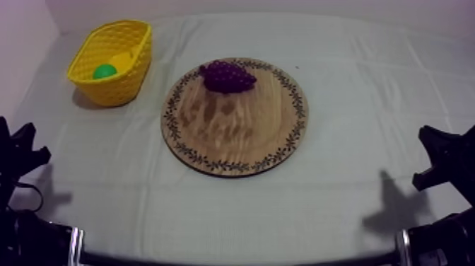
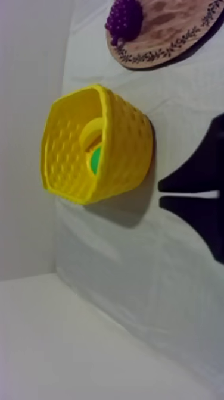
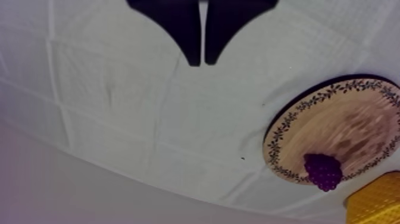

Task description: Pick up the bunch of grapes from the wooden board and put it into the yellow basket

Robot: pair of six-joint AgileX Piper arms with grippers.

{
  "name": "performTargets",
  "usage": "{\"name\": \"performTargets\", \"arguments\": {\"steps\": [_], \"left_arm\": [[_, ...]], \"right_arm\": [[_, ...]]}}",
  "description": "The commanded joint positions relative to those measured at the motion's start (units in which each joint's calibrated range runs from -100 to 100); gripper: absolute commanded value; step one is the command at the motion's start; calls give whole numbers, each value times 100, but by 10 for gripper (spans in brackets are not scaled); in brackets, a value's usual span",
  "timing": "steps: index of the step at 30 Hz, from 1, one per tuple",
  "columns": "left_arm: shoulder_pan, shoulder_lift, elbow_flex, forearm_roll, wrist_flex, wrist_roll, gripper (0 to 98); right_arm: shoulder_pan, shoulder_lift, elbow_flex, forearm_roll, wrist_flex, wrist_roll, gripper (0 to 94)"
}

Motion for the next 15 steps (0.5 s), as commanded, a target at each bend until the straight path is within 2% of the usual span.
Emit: {"name": "performTargets", "arguments": {"steps": [1,7,15], "left_arm": [[-7,100,-19,-77,-54,18,0],[23,807,-647,-443,-51,322,0],[237,2224,-2449,-532,559,461,0]], "right_arm": [[-1,-1,-3,1,0,4,4],[-1,-1,-3,1,0,2,4],[-1,-1,-3,1,0,1,4]]}}
